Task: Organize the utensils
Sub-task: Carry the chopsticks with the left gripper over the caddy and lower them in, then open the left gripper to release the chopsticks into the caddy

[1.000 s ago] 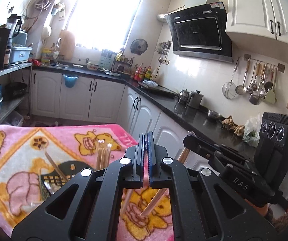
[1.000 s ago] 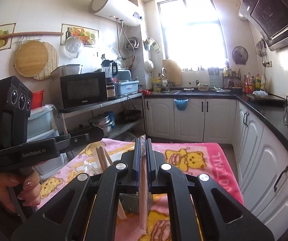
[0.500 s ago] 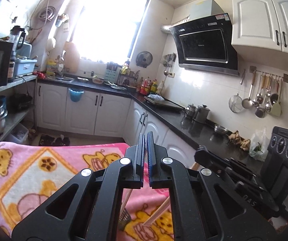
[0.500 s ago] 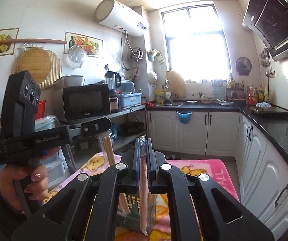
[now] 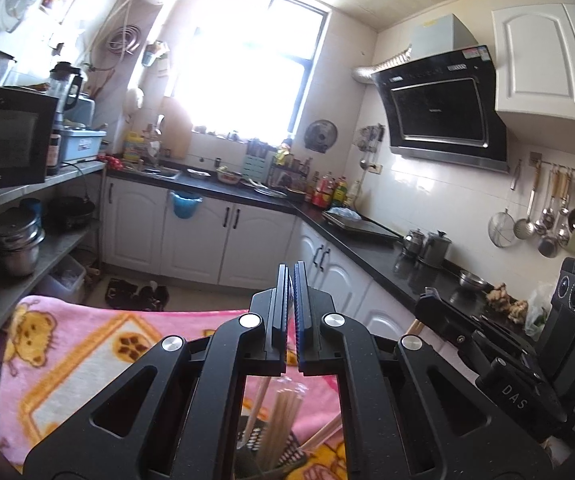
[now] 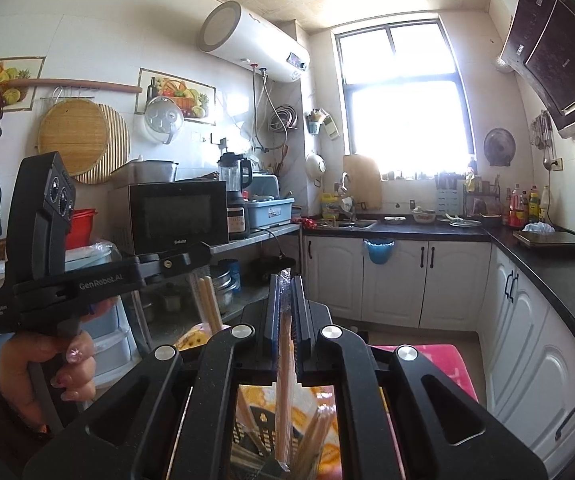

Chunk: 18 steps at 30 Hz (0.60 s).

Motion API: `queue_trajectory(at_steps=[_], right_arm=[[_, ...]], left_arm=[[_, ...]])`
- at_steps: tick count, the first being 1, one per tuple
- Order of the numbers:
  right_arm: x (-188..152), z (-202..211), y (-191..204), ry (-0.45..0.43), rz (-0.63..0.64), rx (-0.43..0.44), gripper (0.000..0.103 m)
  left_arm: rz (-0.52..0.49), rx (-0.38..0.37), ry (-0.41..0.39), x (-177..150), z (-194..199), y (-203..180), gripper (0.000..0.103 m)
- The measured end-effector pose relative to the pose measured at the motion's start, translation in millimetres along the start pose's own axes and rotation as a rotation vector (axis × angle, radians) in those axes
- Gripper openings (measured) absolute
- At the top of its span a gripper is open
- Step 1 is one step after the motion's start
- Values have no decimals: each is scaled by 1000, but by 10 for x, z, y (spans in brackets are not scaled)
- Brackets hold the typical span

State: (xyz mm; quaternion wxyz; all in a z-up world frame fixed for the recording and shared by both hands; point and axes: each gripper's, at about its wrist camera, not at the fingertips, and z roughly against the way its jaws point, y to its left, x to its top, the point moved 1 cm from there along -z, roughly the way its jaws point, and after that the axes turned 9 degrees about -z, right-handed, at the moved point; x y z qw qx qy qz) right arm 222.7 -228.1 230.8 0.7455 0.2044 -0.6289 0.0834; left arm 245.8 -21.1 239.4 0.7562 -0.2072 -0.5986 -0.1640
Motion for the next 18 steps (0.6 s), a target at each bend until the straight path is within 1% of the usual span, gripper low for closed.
queue_trajectory(at_steps=[6,9,14,18], right_arm=[[-20,-206,-50,7,-11,8,5],[-67,-307,-94,19,-22,10,5],[-182,-500,-168,38,-45,4,5],[-298,-639,-198,62,-49,-2,6]], left_arm=[[9,55,8,-12,-6,227,1],[17,72,25,-61,-29,331,1],[-1,104,48,-176,-37,428,1],[-7,109,67,-266,-83,476,1]])
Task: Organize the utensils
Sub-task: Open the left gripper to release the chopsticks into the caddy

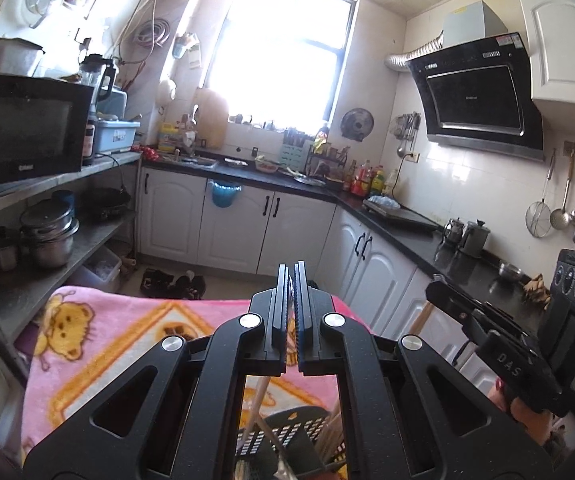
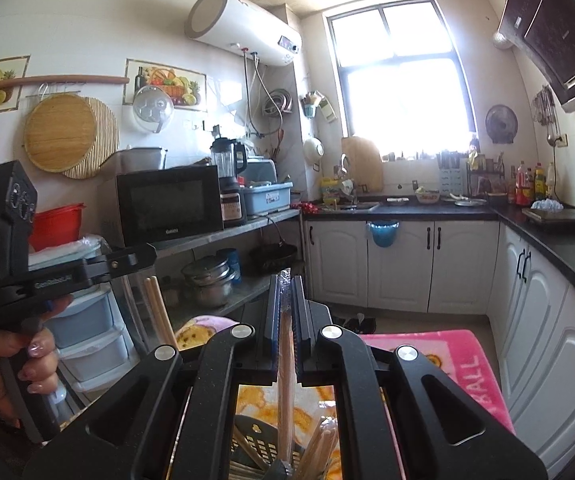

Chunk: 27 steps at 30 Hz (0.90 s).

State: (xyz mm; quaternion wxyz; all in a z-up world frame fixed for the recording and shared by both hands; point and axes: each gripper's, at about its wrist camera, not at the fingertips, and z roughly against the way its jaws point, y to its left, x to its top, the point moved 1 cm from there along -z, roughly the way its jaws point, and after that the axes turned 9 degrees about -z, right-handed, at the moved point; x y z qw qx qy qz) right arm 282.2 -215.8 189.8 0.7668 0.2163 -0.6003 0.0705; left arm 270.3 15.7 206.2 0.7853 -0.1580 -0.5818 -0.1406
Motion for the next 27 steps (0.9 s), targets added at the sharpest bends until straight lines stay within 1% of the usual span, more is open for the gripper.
queue_trajectory(at_steps=[5,14,27], right_arm=[[-187,-136,-20,41,4,-7,6],[-399,-176,-25,71,-12,-1,6],[-629,-143,-56,129,-18,-29,6]], left_arm=[[14,-1,33,-168,-95,60,1],[48,-11,108,-538,-257,100,1],[26,9,181,-924,-364,-9,1]])
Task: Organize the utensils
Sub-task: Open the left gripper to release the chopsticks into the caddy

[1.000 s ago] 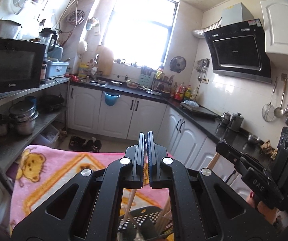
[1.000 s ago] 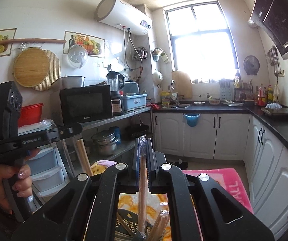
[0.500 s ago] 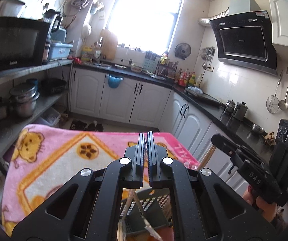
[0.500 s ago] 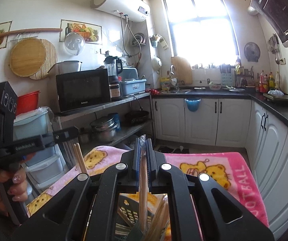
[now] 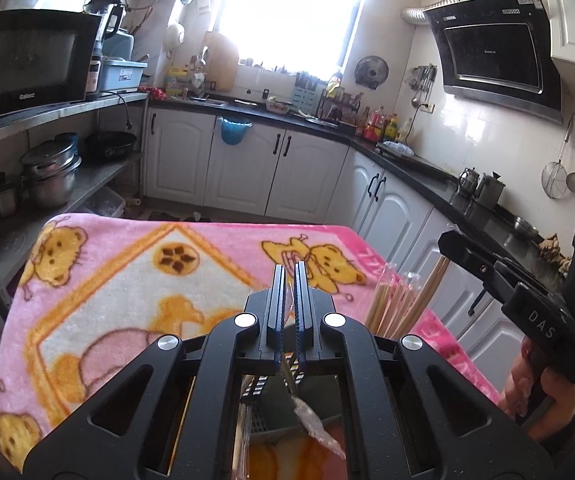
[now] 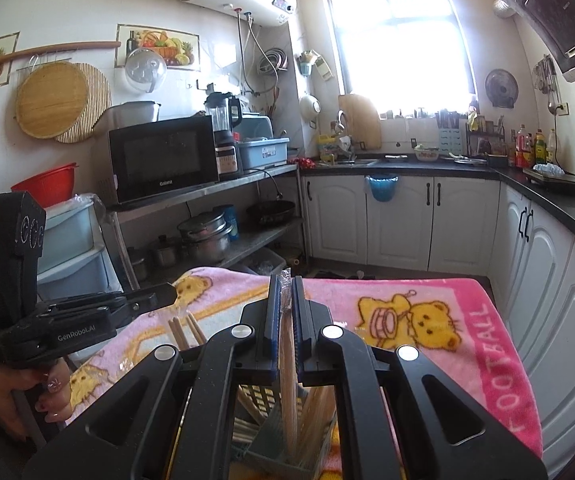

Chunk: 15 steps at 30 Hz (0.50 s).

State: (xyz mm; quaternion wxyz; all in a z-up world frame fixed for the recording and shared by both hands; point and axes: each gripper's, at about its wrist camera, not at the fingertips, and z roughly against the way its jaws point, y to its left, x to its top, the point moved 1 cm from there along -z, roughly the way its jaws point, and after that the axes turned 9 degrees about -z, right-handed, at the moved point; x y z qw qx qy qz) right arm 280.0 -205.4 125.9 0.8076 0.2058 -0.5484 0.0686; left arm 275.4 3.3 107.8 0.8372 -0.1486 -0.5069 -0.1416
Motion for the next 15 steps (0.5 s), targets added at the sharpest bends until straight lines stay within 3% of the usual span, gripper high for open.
queue_trajectory(at_steps=[7,15], right_arm=[[-112,12,-26,29,-7,-13,6],[-201,118,-96,38,-17,-31,22]], left_arm=[[-17,35,4,-95,77,-32,6],[-9,61,31,-214,150,-42,23]])
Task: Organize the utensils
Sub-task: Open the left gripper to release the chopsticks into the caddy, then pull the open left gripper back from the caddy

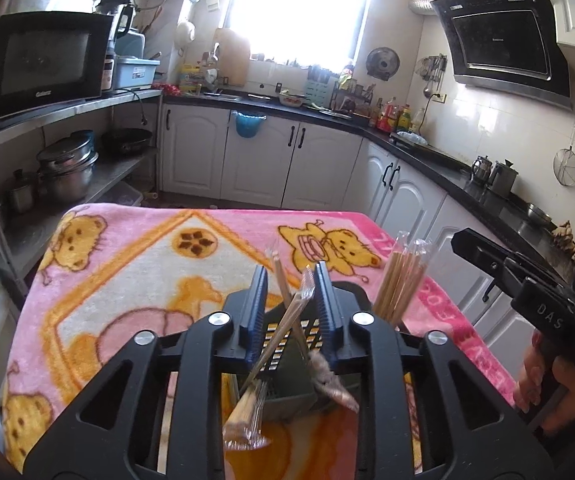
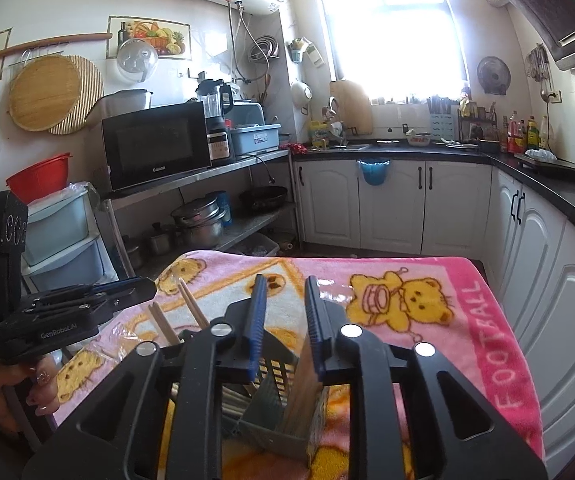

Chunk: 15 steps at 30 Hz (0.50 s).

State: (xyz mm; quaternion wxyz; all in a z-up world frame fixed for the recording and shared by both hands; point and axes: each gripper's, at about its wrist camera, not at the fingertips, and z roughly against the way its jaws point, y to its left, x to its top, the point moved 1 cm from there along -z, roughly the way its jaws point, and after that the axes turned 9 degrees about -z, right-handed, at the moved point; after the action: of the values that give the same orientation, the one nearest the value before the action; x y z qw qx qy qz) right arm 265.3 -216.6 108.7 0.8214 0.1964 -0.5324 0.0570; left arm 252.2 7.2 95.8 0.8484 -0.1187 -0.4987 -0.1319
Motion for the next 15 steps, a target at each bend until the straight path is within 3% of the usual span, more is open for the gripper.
queue_trajectory(at_steps=[8,15], right_arm=[[-93,111,-29,15,3,-20,33],[-182,211,-73,34,6,-29,42]], left_arm=[[23,21,8,-76,132,23,47],[36,40,7,-106,272,23,78]])
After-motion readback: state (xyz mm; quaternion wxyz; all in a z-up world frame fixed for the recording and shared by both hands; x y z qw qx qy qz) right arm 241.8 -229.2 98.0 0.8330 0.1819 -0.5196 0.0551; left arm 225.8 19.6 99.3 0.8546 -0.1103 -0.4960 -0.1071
